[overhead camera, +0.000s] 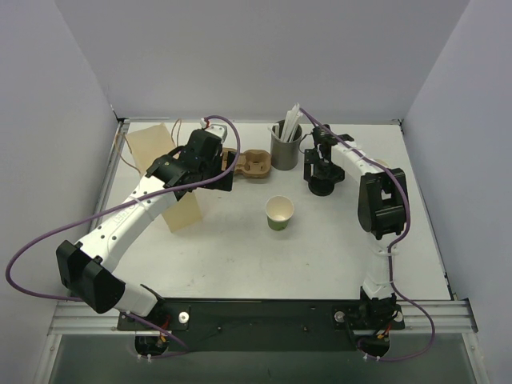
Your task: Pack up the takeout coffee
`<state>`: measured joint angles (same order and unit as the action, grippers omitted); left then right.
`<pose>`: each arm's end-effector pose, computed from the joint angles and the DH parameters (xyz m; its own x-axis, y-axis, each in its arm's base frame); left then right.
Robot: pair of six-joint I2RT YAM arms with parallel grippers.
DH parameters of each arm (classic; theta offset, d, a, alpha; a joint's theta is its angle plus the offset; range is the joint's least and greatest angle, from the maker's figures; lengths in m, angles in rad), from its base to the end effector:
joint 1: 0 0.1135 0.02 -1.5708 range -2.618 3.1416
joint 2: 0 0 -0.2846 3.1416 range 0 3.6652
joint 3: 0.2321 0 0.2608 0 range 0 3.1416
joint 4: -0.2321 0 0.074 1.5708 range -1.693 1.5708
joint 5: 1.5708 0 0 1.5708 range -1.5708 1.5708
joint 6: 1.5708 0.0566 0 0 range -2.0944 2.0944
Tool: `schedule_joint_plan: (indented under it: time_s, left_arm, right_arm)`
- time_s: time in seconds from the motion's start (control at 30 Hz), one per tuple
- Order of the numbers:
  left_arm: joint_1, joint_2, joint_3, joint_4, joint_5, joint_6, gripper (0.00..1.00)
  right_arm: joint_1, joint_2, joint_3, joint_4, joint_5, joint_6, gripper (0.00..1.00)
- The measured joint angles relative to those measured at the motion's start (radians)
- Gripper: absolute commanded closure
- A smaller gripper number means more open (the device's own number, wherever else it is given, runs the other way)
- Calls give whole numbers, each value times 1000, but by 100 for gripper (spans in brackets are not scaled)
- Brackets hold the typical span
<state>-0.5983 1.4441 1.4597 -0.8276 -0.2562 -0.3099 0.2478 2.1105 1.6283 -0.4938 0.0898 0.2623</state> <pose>0.2770 -0.1715 0.3663 -0.6933 0.1155 -0.7114 0.1988 0.9794 -0.0347 0.4782 0.1157 0.1851 -0.8262 0.0574 -0.5604 0.0193 0.9971 0.0736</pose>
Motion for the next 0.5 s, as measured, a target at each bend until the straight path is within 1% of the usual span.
schedule_joint_plan:
  time_s: [0.5]
  left_arm:
    - [0,0,0,0,0,0,10]
  right_arm:
    - [-3,-1,0,5,11,3,22]
